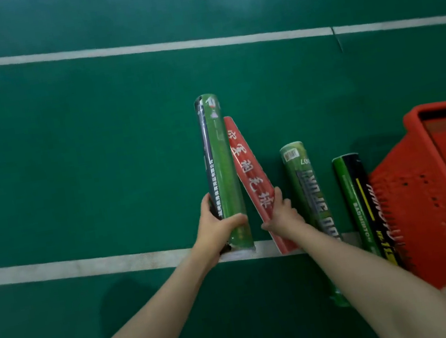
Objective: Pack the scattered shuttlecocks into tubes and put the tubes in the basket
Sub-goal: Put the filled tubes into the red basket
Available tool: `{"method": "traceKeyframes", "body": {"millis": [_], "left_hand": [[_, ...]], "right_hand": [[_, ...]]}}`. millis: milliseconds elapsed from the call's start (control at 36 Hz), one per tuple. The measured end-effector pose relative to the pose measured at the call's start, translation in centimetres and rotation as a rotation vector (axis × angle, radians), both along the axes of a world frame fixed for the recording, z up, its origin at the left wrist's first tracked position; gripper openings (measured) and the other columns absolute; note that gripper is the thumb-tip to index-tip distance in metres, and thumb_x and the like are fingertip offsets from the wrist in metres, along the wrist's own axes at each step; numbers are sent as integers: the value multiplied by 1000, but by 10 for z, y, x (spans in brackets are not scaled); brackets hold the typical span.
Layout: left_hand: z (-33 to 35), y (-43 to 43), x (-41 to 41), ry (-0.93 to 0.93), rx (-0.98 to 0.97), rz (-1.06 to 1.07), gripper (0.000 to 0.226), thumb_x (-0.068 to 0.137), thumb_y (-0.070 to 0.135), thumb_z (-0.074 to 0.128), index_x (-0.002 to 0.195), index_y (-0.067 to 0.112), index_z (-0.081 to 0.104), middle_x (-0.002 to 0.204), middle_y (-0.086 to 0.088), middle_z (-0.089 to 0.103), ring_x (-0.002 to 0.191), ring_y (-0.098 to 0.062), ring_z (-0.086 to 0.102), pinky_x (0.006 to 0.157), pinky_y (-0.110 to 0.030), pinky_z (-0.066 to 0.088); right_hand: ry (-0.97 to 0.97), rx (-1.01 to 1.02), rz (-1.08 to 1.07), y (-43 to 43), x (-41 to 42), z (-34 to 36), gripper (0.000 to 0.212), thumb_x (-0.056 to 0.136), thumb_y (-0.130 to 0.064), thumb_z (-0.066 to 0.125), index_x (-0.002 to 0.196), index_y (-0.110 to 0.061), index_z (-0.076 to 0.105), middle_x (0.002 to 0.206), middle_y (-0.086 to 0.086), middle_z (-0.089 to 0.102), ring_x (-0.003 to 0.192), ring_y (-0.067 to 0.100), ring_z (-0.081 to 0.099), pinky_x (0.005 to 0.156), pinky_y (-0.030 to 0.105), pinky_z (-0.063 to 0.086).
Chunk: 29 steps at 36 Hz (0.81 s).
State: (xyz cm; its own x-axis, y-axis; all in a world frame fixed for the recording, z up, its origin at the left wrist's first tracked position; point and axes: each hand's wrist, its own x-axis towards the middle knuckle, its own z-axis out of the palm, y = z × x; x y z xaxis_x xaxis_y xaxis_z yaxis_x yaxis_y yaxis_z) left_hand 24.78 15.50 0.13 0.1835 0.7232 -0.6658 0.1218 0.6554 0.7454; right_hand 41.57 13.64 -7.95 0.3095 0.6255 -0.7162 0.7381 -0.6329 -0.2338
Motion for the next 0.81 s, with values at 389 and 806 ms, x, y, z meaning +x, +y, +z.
{"method": "traceKeyframes", "body": {"millis": [389, 806], "left_hand": [[30, 12, 14, -30, 14, 51, 67, 77, -2, 72, 119, 29, 31, 103, 2, 59, 94, -21, 65, 67, -26, 54], [78, 74, 31, 14, 206, -124, 70, 71, 5, 77, 129, 24, 42, 108, -2, 66, 91, -17, 68, 84, -39, 57]], "right_hand": [[201, 241, -149, 32, 22, 65, 87, 80, -50, 65, 146, -30, 12, 129, 9, 53, 95, 28, 59, 84, 40, 50], [322, 497, -453, 58, 42, 155, 77, 80, -39, 68, 144, -28, 26, 129, 0, 53, 99, 21, 58, 82, 34, 48]]}}
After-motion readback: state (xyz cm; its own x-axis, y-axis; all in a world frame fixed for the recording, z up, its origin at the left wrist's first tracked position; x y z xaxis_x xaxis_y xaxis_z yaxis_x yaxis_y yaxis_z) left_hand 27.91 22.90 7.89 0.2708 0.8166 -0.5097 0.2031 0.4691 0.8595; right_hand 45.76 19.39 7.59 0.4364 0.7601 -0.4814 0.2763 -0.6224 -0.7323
